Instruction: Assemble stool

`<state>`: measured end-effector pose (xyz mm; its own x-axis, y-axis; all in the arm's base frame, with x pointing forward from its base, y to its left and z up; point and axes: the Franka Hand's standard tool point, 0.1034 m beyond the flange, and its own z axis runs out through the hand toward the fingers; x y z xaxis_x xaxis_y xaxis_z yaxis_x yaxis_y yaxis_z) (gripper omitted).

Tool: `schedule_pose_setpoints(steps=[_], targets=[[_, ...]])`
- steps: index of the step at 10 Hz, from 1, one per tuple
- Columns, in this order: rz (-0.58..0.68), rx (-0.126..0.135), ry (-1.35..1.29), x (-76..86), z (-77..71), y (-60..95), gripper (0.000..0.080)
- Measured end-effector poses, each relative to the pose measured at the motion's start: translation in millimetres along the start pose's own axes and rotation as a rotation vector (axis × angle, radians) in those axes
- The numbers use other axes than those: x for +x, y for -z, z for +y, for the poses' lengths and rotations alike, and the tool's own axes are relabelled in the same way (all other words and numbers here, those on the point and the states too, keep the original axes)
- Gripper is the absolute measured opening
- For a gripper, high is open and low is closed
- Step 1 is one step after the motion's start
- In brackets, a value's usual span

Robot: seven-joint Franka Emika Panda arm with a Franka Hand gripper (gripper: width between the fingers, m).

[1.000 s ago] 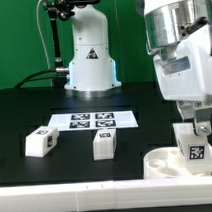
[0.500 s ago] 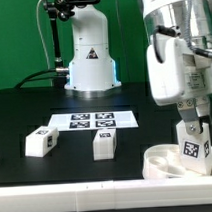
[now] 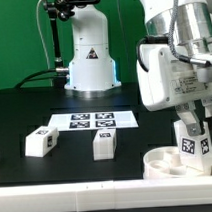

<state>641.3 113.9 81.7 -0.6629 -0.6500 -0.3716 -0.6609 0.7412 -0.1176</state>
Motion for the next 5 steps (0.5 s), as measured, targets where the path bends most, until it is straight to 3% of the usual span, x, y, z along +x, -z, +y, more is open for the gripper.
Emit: schedule_pose_setpoints(steps=[1, 2, 3, 4, 5], targets=[[0.001, -0.004, 0.033, -0.8, -0.3, 0.9, 0.0347], [-0.003, -0.019, 0.107, -4.5, -2.4, 7.0, 0.0561], [-0.011, -0.023, 0.120, -8.0, -5.2, 13.2, 0.0561], [-0.019, -0.021, 0.154, -12.4, -6.6, 18.4, 0.0635], [-0.012, -0.046, 0.312, -17.9, -3.3, 22.3, 0.0645]])
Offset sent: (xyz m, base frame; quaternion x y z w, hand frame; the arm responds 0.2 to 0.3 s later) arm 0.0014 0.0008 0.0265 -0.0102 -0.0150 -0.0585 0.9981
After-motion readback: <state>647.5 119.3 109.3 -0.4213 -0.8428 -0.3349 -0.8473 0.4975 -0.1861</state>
